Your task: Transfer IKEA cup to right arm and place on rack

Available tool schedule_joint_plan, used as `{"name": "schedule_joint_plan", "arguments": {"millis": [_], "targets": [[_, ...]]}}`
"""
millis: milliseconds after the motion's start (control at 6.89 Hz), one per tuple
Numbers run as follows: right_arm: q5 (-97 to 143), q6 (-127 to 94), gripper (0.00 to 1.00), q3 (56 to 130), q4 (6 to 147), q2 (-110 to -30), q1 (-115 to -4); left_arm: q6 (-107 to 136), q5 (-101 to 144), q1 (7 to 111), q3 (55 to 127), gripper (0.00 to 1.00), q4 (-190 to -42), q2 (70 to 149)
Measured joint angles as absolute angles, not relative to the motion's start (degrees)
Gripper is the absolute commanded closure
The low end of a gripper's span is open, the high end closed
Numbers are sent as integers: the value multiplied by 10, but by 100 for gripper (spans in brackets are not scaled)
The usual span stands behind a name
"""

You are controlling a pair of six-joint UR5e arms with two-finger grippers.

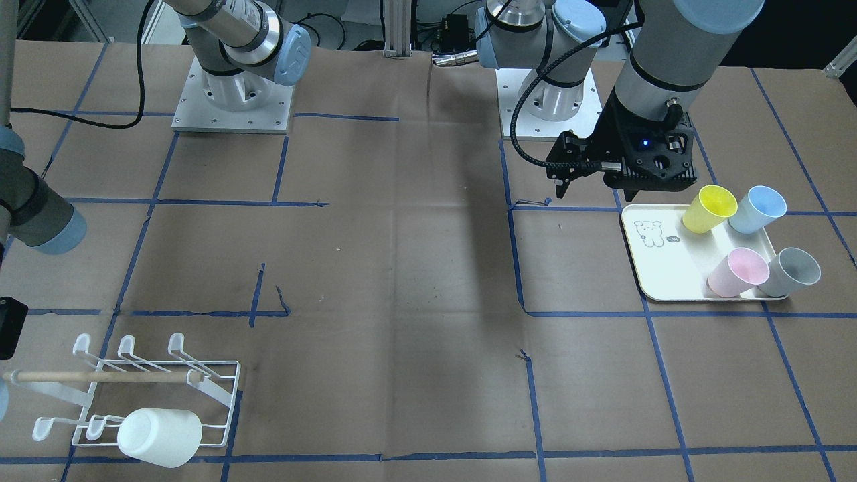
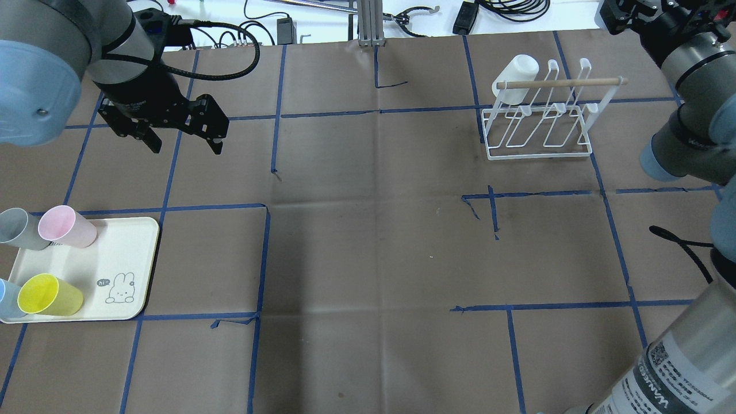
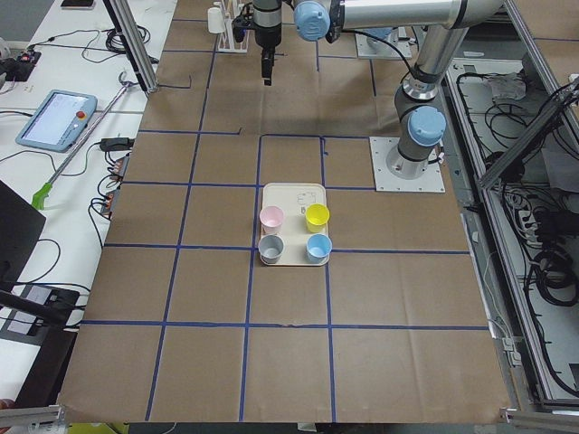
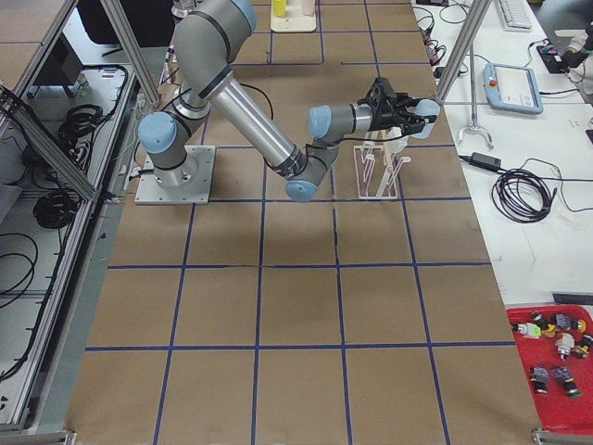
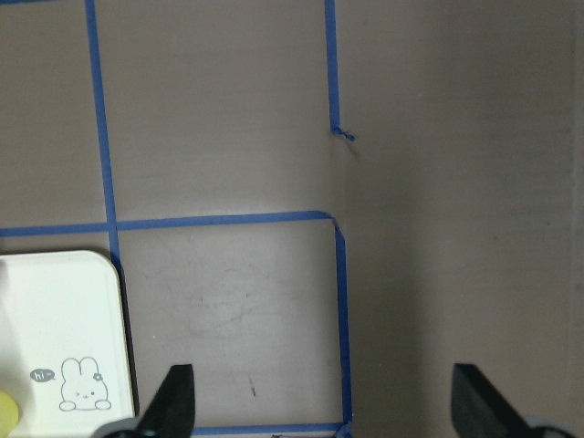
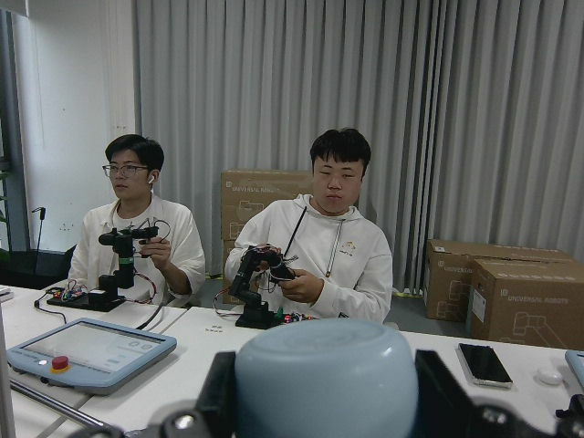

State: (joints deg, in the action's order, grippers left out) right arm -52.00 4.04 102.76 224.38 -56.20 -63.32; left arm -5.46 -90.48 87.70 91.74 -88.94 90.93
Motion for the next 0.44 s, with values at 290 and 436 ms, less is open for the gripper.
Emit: {"name": "schedule_joint_plan", "arguments": {"millis": [290, 436], "targets": [[-520, 41, 92, 1029, 2276, -527, -633, -54, -884, 877, 916, 1, -907, 900], [-520, 41, 92, 1031, 2280, -516, -634, -54, -896, 877, 916, 1, -908, 898]]}}
